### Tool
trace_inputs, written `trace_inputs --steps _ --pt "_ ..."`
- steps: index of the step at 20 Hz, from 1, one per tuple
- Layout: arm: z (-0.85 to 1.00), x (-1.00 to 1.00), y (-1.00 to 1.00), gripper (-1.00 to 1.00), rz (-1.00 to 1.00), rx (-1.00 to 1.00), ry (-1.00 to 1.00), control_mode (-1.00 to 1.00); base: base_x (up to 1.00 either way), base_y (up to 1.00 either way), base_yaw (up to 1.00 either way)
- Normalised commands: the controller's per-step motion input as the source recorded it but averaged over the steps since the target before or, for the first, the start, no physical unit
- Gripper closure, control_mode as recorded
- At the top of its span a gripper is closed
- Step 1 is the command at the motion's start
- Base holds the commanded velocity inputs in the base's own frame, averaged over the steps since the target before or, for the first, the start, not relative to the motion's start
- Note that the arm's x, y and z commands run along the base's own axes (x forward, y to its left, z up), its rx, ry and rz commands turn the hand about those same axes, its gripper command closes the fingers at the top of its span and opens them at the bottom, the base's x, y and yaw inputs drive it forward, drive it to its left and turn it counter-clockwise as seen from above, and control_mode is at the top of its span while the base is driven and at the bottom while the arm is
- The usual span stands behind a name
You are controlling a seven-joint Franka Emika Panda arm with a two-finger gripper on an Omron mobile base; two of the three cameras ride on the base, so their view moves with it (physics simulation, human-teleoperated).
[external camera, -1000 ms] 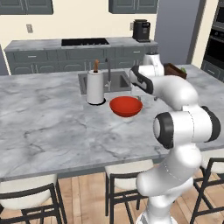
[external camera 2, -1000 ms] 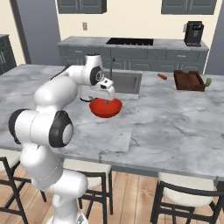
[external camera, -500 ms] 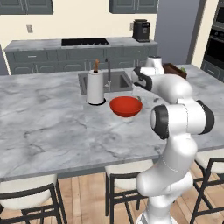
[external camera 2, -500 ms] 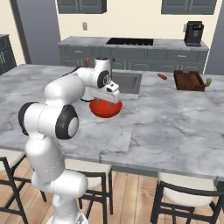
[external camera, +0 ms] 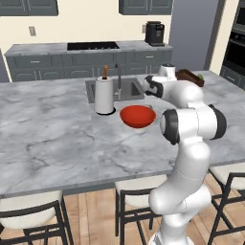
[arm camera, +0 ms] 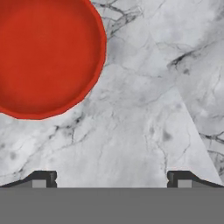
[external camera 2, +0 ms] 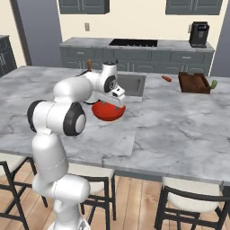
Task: Place the two vegetables and bowl onto the tray for setting up a vegetable dip station.
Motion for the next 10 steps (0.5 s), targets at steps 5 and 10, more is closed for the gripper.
trace_inputs --steps 5,10 --pt "-0.22 0.27 0.00 -1.00 -0.04 0.00 -0.04 -1.00 0.00 0.00 0.00" --pt "-0.27 0.20 0.00 -1.00 0.00 0.00 -0.12 -1.00 0.00 0.00 0.00"
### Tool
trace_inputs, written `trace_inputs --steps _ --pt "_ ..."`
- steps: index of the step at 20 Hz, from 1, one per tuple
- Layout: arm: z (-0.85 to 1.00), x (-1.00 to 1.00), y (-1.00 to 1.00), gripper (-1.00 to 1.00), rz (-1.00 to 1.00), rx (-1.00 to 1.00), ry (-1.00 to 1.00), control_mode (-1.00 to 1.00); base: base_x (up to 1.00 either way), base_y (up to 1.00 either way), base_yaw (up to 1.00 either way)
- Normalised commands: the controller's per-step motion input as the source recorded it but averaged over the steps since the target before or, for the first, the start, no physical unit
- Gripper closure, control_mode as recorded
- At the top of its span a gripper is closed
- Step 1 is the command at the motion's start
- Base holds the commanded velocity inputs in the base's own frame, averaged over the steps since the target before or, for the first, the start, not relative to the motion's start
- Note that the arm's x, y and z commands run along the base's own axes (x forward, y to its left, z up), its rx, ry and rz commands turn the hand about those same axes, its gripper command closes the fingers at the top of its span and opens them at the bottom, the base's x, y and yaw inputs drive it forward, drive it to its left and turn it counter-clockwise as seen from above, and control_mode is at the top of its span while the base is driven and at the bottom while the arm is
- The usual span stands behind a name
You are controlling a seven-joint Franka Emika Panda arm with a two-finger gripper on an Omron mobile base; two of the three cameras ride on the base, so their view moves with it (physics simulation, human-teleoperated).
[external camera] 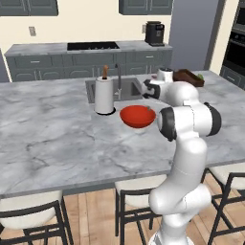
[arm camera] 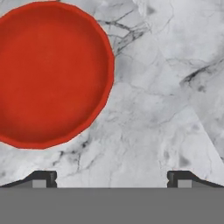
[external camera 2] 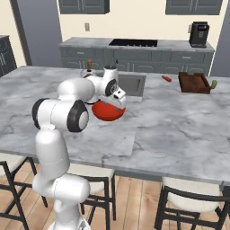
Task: Place the two vegetables and bowl onto the tray for setting up a vegetable dip station.
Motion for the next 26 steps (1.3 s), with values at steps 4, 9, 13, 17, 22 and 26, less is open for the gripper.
trace_inputs --steps 4,9,13,17,22,26 --pt "-0.27 0.27 -0.01 -1.00 0.00 -0.01 -0.14 -1.00 0.00 0.00 0.00" --pt "-0.29 0.27 0.00 -1.00 0.00 -0.06 -0.16 -1.00 0.00 0.00 0.00" --pt "-0.24 0.35 -0.02 -1.00 -0.03 -0.08 -0.03 -1.00 0.00 0.00 0.00" --pt "-0.23 0.38 -0.06 -1.00 -0.03 -0.01 0.02 -1.00 0.00 0.00 0.00" --pt "-0.20 0.38 -0.04 -1.00 -0.01 0.00 0.11 -1.00 0.00 0.00 0.00" --pt "-0.14 0.36 -0.07 -1.00 0.00 0.00 0.15 -1.00 0.00 0.00 0.00"
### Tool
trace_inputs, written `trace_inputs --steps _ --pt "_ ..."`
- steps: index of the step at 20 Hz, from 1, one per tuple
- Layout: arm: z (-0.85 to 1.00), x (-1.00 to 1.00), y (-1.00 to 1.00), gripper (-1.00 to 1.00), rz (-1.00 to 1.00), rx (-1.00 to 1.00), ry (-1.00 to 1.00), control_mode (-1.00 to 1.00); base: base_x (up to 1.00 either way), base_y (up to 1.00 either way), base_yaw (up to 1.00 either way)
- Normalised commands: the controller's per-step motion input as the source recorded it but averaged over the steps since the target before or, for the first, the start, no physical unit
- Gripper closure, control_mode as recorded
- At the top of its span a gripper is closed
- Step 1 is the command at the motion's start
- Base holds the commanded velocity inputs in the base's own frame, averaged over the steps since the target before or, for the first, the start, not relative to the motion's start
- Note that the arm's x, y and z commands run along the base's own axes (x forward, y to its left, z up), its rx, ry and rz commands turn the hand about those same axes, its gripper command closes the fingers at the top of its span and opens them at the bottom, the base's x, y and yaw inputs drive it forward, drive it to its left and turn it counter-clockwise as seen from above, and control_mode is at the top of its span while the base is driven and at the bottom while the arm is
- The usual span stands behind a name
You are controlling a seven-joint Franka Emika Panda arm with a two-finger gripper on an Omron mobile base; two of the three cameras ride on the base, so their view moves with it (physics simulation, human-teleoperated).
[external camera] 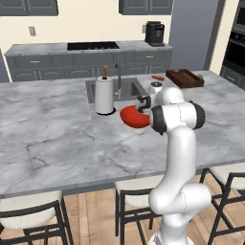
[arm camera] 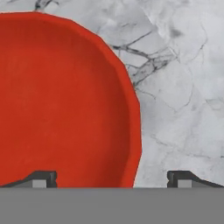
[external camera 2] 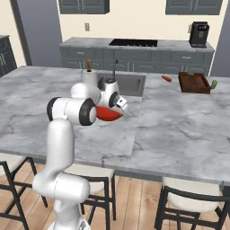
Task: Place the two vegetables and bowl onto the tray for setting up a vegetable dip station.
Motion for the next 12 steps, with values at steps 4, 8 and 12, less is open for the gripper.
trace_inputs --steps 4,8,12 --pt "-0.10 0.28 -0.05 -1.00 0.00 0.00 0.16 -1.00 0.00 0.00 0.00" --pt "-0.12 0.25 -0.03 -1.00 0.00 0.00 0.16 -1.00 0.00 0.00 0.00" --pt "-0.17 0.21 -0.01 -1.00 0.00 0.00 0.10 -1.00 0.00 0.00 0.00"
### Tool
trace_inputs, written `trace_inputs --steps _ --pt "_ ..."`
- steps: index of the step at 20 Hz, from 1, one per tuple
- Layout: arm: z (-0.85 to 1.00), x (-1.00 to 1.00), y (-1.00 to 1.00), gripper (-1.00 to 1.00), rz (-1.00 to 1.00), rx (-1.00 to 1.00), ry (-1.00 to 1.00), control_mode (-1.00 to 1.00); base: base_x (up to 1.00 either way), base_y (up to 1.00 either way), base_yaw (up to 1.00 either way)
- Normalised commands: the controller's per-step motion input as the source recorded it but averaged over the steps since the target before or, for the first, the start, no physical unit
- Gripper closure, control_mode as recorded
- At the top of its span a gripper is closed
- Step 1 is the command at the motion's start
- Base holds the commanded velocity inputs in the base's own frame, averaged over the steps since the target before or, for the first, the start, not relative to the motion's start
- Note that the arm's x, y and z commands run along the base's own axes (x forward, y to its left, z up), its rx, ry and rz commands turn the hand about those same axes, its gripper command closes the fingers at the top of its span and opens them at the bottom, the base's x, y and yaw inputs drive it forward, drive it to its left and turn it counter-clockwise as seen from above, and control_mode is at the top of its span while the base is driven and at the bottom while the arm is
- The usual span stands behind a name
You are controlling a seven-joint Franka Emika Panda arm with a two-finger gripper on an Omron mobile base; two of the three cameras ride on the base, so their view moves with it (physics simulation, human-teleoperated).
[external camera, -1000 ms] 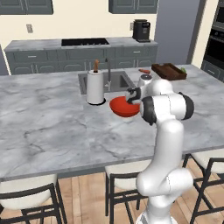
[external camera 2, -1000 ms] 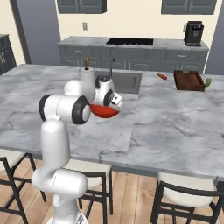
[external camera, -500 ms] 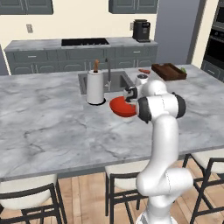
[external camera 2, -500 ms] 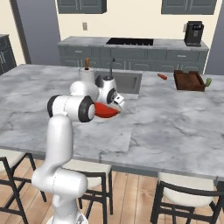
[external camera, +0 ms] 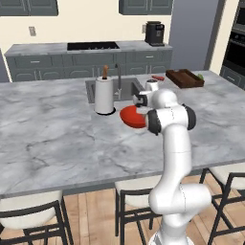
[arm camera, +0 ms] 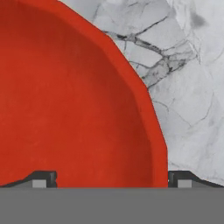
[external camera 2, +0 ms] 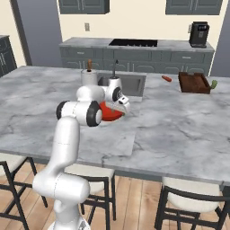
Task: Place the two vegetables and bowl onto the tray for setting up a vegetable dip station.
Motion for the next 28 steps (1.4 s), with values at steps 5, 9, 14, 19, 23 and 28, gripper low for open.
trace_inputs --steps 5,9,14,19,23,28 --pt "-0.18 0.19 -0.02 -1.00 0.00 0.01 0.06 -1.00 0.00 0.00 0.00" --pt "-0.19 0.07 -0.03 -1.00 0.00 0.05 0.00 -1.00 0.00 0.00 0.00" --pt "-0.18 0.07 0.00 1.00 0.00 0.06 -0.01 -1.00 0.00 0.00 0.00" --pt "-0.12 0.03 0.00 1.00 -0.01 0.05 -0.03 -1.00 0.00 0.00 0.00" --pt "-0.02 0.07 0.00 1.00 -0.03 0.01 0.00 -1.00 0.00 0.00 0.00" --pt "0.00 0.00 0.00 1.00 -0.05 0.00 0.00 -1.00 0.00 0.00 0.00"
